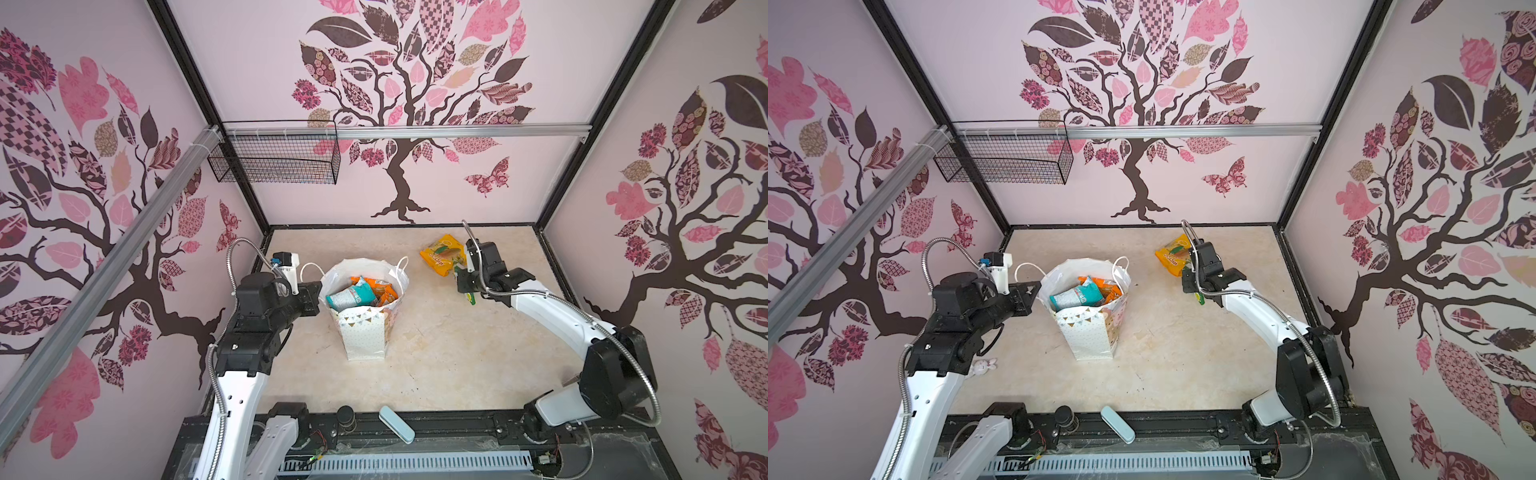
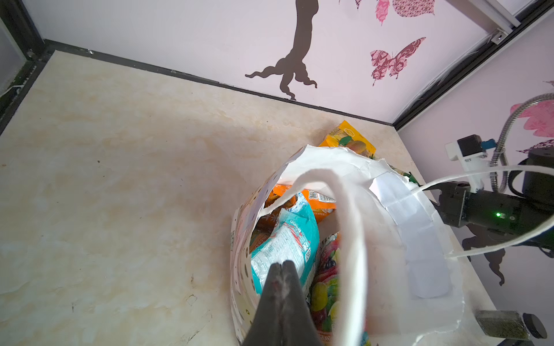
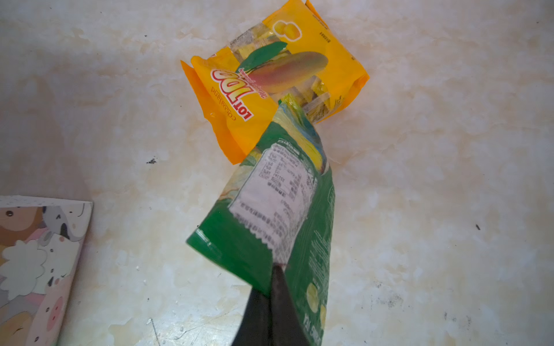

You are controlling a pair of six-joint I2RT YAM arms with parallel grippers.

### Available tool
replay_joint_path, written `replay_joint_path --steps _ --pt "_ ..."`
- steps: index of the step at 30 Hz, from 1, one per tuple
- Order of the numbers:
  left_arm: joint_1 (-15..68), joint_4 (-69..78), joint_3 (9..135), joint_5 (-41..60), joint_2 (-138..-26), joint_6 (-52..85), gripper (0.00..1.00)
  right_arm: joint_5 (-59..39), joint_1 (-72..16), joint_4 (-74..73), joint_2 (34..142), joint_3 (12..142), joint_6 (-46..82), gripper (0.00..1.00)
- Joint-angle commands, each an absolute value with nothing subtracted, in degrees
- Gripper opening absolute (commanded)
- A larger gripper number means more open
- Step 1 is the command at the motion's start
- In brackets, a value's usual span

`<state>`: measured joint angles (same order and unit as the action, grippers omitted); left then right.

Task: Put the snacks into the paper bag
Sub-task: 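Close the right gripper on the green packet edge and lift it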

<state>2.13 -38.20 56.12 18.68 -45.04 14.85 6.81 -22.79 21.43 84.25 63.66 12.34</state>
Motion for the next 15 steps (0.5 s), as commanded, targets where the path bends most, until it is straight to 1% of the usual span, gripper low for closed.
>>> replay_joint_path --steps 1,7,15 --pt "1.8 -36.1 54.9 18.5 -44.1 13.8 0.03 6.0 -22.7 19.6 79.4 64.0 13.2 0.0" --pt "1.8 -36.2 54.8 18.4 -44.0 13.8 0.03 4.3 -22.7 19.5 76.3 64.0 13.8 0.0" --pt "1.8 -36.2 55.0 18.5 -44.1 13.8 0.03 -2.7 -22.7 20.1 70.8 66.8 14.9 0.0"
